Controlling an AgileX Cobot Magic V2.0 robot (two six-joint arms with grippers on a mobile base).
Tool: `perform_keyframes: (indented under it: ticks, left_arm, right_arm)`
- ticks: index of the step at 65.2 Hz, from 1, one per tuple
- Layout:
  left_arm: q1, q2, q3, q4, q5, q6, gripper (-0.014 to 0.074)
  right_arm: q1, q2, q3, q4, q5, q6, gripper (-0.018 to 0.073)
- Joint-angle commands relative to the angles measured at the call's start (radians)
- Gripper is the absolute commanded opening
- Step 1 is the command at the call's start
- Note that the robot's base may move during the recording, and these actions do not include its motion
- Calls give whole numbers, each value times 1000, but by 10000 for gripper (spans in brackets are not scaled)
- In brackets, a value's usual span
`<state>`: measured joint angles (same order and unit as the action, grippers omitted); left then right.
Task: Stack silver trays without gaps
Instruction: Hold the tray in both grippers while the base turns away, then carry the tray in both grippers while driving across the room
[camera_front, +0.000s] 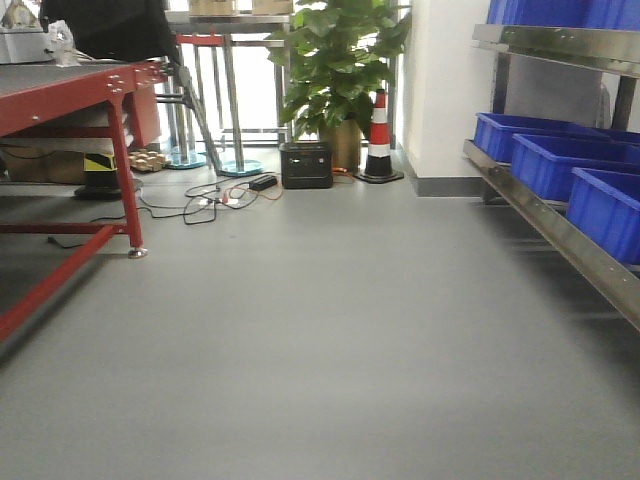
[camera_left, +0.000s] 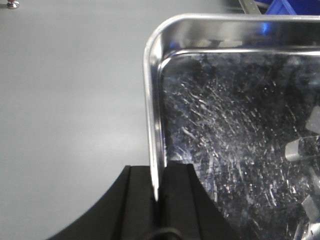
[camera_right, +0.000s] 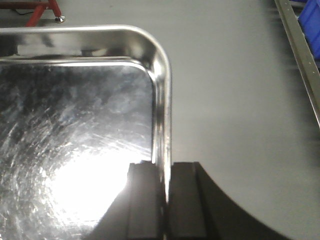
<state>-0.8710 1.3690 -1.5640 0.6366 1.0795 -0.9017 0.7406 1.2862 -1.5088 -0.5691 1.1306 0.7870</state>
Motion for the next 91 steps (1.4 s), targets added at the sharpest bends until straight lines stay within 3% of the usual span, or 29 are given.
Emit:
perform_keyframes:
  ticks: [1,91]
  left_arm:
    - [-10,-2,-9,-20,-57,13,-17]
    - [-10,-2,-9,-20,-57,13,-17]
  right_arm:
    - [7,-5,-5,8,-93,-4,-15]
    - [7,-5,-5,8,-93,-4,-15]
